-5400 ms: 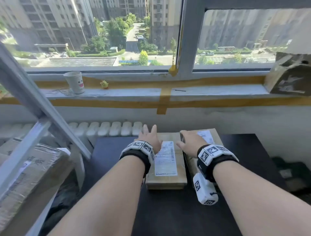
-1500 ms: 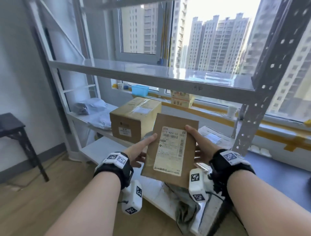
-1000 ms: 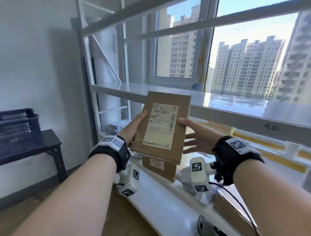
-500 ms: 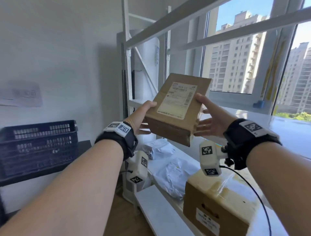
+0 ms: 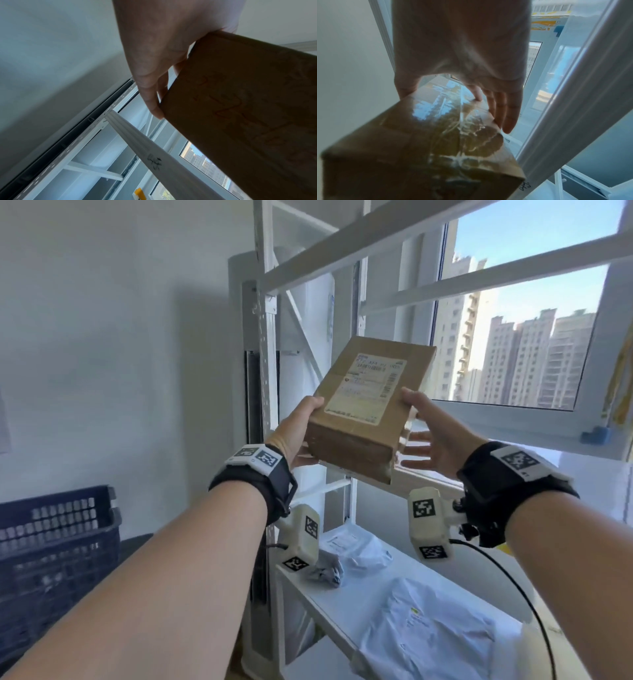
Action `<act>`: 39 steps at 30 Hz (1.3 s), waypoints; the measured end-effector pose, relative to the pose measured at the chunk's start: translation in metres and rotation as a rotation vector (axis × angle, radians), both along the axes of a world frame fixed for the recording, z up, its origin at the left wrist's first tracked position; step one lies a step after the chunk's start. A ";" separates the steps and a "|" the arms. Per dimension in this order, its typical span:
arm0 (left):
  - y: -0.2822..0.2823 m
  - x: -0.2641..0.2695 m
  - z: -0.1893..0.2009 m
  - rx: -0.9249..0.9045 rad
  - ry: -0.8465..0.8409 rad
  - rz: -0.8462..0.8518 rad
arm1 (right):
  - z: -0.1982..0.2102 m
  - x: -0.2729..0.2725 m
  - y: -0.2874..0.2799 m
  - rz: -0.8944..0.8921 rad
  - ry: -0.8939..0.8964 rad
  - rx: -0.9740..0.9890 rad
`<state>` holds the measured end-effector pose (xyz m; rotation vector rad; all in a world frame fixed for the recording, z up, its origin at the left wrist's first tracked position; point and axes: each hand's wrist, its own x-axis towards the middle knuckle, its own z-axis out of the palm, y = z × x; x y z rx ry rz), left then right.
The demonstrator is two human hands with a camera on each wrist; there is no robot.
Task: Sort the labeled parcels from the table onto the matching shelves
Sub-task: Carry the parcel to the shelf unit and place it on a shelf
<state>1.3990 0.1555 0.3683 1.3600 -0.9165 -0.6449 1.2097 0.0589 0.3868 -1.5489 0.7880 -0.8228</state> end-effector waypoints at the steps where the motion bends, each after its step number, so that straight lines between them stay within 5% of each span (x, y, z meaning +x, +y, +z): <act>1: -0.008 0.017 0.002 0.003 -0.009 -0.019 | 0.001 0.014 -0.006 -0.018 -0.012 0.002; 12: -0.118 0.121 0.005 0.010 -0.057 -0.194 | 0.009 0.110 -0.077 -0.248 -0.063 -0.020; 24: -0.224 0.110 0.034 0.189 -0.163 -0.414 | 0.019 0.109 -0.158 -0.433 0.067 0.012; 39: -0.247 0.118 0.032 0.312 -0.266 -0.487 | 0.008 0.113 -0.159 -0.603 0.148 0.131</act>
